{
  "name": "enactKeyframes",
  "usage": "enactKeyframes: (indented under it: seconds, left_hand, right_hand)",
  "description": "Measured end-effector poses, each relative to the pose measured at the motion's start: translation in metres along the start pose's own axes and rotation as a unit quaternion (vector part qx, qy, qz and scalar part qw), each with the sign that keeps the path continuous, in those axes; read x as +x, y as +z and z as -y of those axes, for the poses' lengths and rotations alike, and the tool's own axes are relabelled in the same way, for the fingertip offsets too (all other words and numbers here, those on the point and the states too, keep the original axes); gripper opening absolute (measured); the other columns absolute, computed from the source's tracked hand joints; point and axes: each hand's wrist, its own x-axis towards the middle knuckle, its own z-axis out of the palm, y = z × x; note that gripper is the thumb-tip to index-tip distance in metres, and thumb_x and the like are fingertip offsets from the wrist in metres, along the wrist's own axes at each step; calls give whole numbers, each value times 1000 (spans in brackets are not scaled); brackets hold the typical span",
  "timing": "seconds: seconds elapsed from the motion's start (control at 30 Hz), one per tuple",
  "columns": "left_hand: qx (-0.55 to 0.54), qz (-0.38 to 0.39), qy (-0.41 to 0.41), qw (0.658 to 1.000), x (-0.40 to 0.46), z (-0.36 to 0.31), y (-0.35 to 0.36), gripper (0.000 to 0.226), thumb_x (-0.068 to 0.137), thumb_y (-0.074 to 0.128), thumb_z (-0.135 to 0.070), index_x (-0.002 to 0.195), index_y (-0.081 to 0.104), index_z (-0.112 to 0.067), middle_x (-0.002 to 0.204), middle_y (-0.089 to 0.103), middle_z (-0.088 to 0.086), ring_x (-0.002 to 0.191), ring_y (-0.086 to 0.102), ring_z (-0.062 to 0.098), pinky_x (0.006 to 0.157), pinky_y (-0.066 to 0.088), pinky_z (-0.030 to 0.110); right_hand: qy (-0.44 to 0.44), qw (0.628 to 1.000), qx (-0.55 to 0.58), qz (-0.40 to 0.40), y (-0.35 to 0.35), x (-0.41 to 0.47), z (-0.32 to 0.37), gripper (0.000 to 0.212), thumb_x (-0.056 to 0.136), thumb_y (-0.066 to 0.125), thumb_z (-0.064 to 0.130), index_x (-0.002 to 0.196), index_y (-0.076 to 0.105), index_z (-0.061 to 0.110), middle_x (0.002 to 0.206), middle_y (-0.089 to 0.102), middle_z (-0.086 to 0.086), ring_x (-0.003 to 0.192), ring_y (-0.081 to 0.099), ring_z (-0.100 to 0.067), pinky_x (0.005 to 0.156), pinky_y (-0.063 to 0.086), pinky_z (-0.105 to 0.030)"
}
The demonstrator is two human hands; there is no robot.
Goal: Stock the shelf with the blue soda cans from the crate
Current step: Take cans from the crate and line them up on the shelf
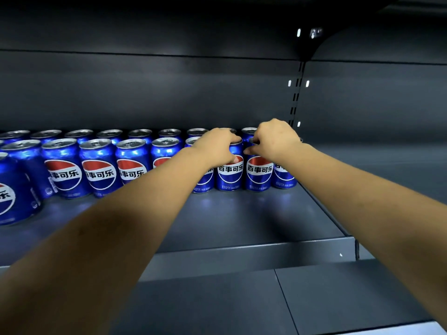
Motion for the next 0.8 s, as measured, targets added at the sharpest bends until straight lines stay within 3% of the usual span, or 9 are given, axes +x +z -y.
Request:
enactKeyframes:
  seconds: [0.33,0.57,0.7,0.8]
  left_hand:
    - [1,-5,-7,1000,2,2,3,60,87,65,-29,142,42,-19,146,43,2,134,39,23,107,34,34]
    - [6,-6,-3,1000,0,1,2,60,88,64,-27,143,40,-19,149,39,1,136,36,22,107,33,31]
    - [0,-11,-3,1000,-1,0,2,58,89,63,-26,143,41,-17,147,42,1,135,38,22,106,33,30]
    - [-3,-16,-7,1000,-1,0,3,57,89,63,-25,141,43,-18,144,46,2,131,41,23,104,35,31]
  right_hand:
    - [-7,1000,18,-3,2,2,-2,32,87,63,42,95,71,11,62,46,0,73,49,-23,57,33,-27]
    - [-9,999,45,-20,11,3,-5,35,89,61,40,109,69,13,98,68,-11,91,60,-27,68,39,-29]
    - [-6,999,43,-24,12,4,-5,33,89,61,39,108,70,14,99,68,-11,93,60,-27,67,36,-28]
    - [-1,999,37,-30,11,3,-4,32,89,61,39,104,70,13,95,67,-10,82,54,-25,66,33,-28]
